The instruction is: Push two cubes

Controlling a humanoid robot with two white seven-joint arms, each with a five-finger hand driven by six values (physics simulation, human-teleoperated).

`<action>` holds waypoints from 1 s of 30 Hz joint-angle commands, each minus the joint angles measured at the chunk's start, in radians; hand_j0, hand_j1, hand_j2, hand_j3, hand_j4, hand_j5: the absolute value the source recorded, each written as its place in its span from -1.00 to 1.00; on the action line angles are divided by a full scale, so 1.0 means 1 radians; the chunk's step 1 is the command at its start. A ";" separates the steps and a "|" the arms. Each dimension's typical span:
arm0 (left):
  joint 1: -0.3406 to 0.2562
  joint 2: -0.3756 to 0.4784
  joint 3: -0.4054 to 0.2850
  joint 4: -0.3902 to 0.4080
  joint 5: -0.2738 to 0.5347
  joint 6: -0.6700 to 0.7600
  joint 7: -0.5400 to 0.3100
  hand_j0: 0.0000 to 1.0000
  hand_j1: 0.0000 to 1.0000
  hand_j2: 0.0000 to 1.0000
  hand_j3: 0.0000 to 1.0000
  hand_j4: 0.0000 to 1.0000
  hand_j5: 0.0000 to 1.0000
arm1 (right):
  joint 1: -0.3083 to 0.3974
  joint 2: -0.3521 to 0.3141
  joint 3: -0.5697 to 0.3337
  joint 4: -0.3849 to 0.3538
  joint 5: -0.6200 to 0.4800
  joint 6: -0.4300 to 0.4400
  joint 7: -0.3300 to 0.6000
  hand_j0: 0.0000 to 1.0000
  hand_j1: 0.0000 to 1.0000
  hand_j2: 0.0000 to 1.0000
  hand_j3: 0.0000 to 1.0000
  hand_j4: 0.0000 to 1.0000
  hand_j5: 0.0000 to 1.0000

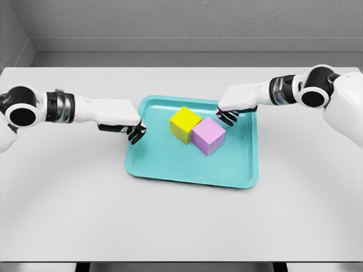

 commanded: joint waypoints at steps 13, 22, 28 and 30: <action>0.000 0.042 0.076 0.054 0.027 0.002 0.000 -0.59 -0.59 -0.59 -0.59 -0.59 -0.59 | 0.009 0.062 0.021 0.052 0.033 0.002 0.000 -0.74 -0.74 -0.74 -0.74 -0.74 -0.74; -0.002 0.041 0.085 0.085 0.027 0.002 0.000 -0.55 -0.55 -0.55 -0.55 -0.55 -0.55 | 0.009 0.074 0.022 0.027 0.033 0.002 0.000 -0.74 -0.74 -0.74 -0.74 -0.74 -0.74; -0.002 0.038 0.137 0.183 0.028 0.002 0.000 0.06 0.06 0.06 0.06 0.06 0.06 | -0.003 -0.001 -0.116 0.073 0.021 0.002 0.000 -0.66 -0.66 -0.66 -0.66 -0.66 -0.66; -0.002 0.036 0.179 0.285 0.050 0.002 0.000 0.71 0.71 0.71 0.71 0.71 0.71 | 0.005 -0.110 -0.226 0.055 -0.005 0.002 0.000 -0.17 -0.17 -0.17 -0.17 -0.17 -0.17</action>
